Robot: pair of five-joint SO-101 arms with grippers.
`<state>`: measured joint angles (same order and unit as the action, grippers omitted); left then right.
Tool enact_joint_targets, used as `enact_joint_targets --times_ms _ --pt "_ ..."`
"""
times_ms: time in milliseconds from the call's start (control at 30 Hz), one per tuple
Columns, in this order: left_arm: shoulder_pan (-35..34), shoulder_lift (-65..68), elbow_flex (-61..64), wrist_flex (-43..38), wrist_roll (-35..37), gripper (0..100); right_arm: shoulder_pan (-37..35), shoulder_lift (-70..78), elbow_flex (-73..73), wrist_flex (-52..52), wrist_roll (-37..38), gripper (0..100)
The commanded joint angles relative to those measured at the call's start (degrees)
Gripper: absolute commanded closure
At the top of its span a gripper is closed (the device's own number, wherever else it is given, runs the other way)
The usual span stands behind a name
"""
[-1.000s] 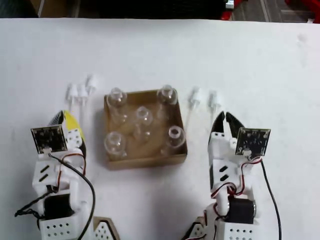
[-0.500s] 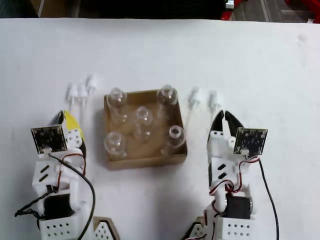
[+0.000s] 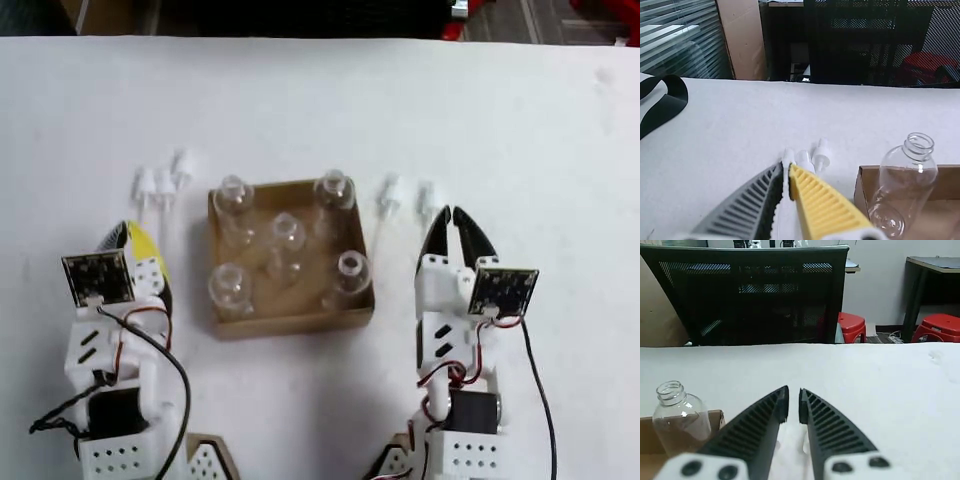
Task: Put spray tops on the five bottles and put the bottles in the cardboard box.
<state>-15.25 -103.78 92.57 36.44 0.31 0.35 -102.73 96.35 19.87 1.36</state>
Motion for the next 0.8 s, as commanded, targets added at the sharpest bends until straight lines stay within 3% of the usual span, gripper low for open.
enact_joint_targets --times_ms 0,767 --pt "0.31 -1.01 -3.08 -2.02 -0.53 97 0.57 -0.48 0.53 -1.19 -0.18 98.1" --pt "-1.54 -1.01 -4.57 -1.58 -1.76 97 -2.51 -0.57 0.53 -1.63 -0.18 98.0"
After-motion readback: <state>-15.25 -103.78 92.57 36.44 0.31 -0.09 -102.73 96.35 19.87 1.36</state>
